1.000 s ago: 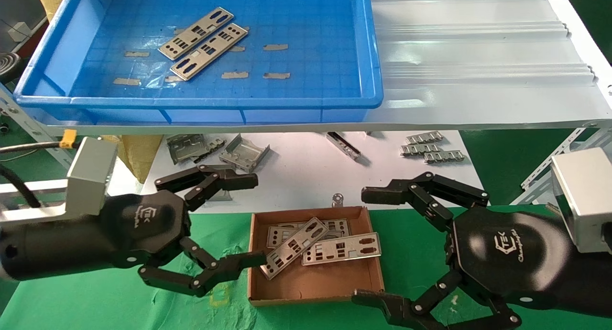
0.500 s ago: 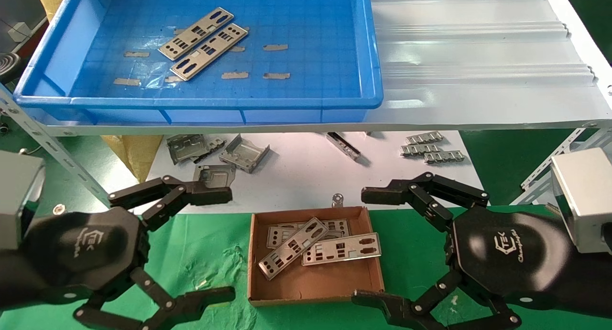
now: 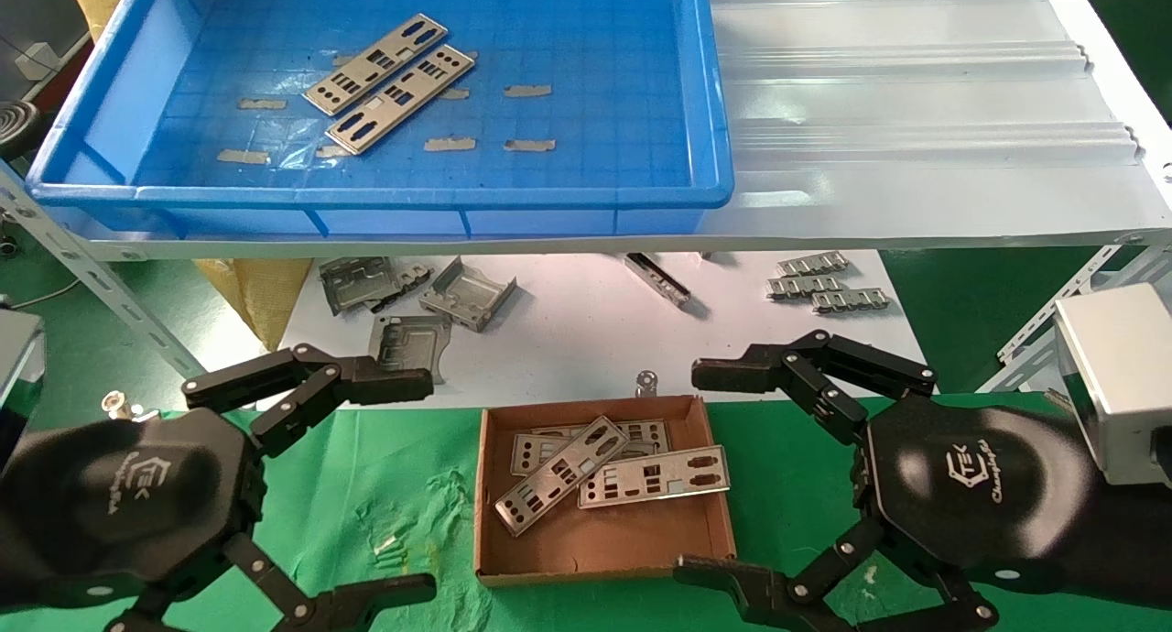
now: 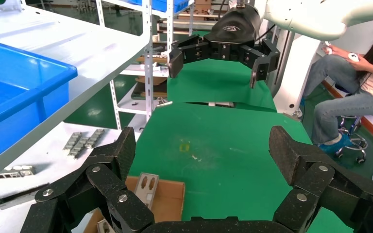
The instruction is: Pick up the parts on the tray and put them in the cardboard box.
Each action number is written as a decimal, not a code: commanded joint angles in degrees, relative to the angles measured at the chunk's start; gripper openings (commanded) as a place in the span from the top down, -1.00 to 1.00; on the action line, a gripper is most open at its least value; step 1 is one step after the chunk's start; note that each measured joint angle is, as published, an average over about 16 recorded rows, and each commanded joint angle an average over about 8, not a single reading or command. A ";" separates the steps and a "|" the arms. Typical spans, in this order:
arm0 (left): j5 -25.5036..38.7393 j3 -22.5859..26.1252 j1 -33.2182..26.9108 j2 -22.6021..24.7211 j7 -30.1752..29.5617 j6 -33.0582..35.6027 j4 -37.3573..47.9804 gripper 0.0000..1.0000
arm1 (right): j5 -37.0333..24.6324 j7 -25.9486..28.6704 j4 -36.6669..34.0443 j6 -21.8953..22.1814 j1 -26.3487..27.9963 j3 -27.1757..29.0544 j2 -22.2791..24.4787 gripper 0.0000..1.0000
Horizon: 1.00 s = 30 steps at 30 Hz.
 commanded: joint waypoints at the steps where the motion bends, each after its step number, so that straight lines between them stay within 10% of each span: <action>1: 0.01 0.13 -0.11 0.13 0.06 0.01 0.26 -1.00 | 0.00 0.00 0.00 0.00 0.00 0.00 0.00 -1.00; 30: 0.33 0.66 -0.63 0.67 0.29 0.15 1.26 -1.00 | 0.00 0.00 0.00 0.01 0.00 0.00 0.00 -1.00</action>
